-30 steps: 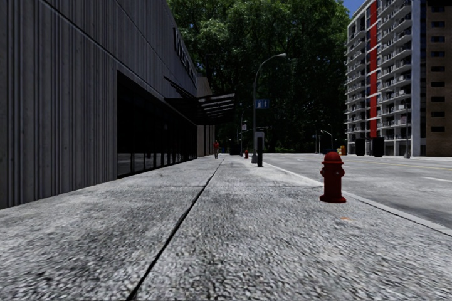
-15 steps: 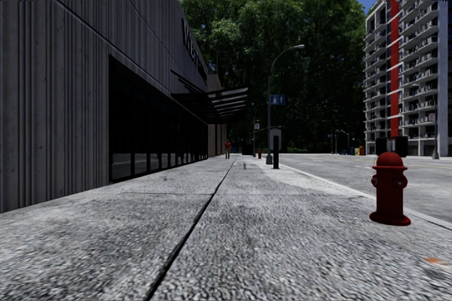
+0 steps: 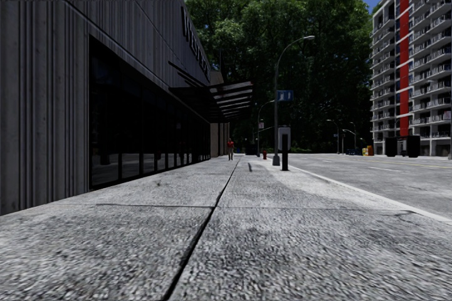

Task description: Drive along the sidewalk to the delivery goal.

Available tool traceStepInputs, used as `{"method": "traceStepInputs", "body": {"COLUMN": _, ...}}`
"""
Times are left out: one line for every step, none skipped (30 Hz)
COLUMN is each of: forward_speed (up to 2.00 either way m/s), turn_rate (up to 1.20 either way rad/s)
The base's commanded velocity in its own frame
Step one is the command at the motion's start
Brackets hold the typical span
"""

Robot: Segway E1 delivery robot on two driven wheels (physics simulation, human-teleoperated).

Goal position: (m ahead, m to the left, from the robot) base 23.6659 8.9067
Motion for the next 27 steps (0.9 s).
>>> {"method": "traceStepInputs", "body": {"forward_speed": 2.00, "turn_rate": 0.00}}
{"method": "traceStepInputs", "body": {"forward_speed": 2.00, "turn_rate": 0.00}}
{"method": "traceStepInputs", "body": {"forward_speed": 2.00, "turn_rate": -0.05}}
{"method": "traceStepInputs", "body": {"forward_speed": 2.00, "turn_rate": -0.12}}
{"method": "traceStepInputs", "body": {"forward_speed": 2.00, "turn_rate": -0.12}}
{"method": "traceStepInputs", "body": {"forward_speed": 2.00, "turn_rate": -0.24}}
{"method": "traceStepInputs", "body": {"forward_speed": 2.00, "turn_rate": -0.27}}
{"method": "traceStepInputs", "body": {"forward_speed": 2.00, "turn_rate": -0.28}}
{"method": "traceStepInputs", "body": {"forward_speed": 2.00, "turn_rate": -0.28}}
{"method": "traceStepInputs", "body": {"forward_speed": 2.00, "turn_rate": -0.28}}
{"method": "traceStepInputs", "body": {"forward_speed": 2.00, "turn_rate": -0.29}}
{"method": "traceStepInputs", "body": {"forward_speed": 2.00, "turn_rate": -0.29}}
{"method": "traceStepInputs", "body": {"forward_speed": 2.00, "turn_rate": -0.29}}
{"method": "traceStepInputs", "body": {"forward_speed": 2.00, "turn_rate": -0.29}}
{"method": "traceStepInputs", "body": {"forward_speed": 2.00, "turn_rate": -0.29}}
{"method": "traceStepInputs", "body": {"forward_speed": 2.00, "turn_rate": -0.29}}
{"method": "traceStepInputs", "body": {"forward_speed": 2.00, "turn_rate": -0.29}}
{"method": "traceStepInputs", "body": {"forward_speed": 2.00, "turn_rate": -0.29}}
{"method": "traceStepInputs", "body": {"forward_speed": 2.00, "turn_rate": -0.29}}
{"method": "traceStepInputs", "body": {"forward_speed": 2.00, "turn_rate": -0.29}}
{"method": "traceStepInputs", "body": {"forward_speed": 2.00, "turn_rate": -0.29}}
{"method": "traceStepInputs", "body": {"forward_speed": 2.00, "turn_rate": -0.29}}
{"method": "traceStepInputs", "body": {"forward_speed": 2.00, "turn_rate": -0.29}}
{"method": "traceStepInputs", "body": {"forward_speed": 2.00, "turn_rate": -0.29}}
{"method": "traceStepInputs", "body": {"forward_speed": 2.00, "turn_rate": -0.29}}
{"method": "traceStepInputs", "body": {"forward_speed": 2.00, "turn_rate": -0.29}}
{"method": "traceStepInputs", "body": {"forward_speed": 2.00, "turn_rate": -0.25}}
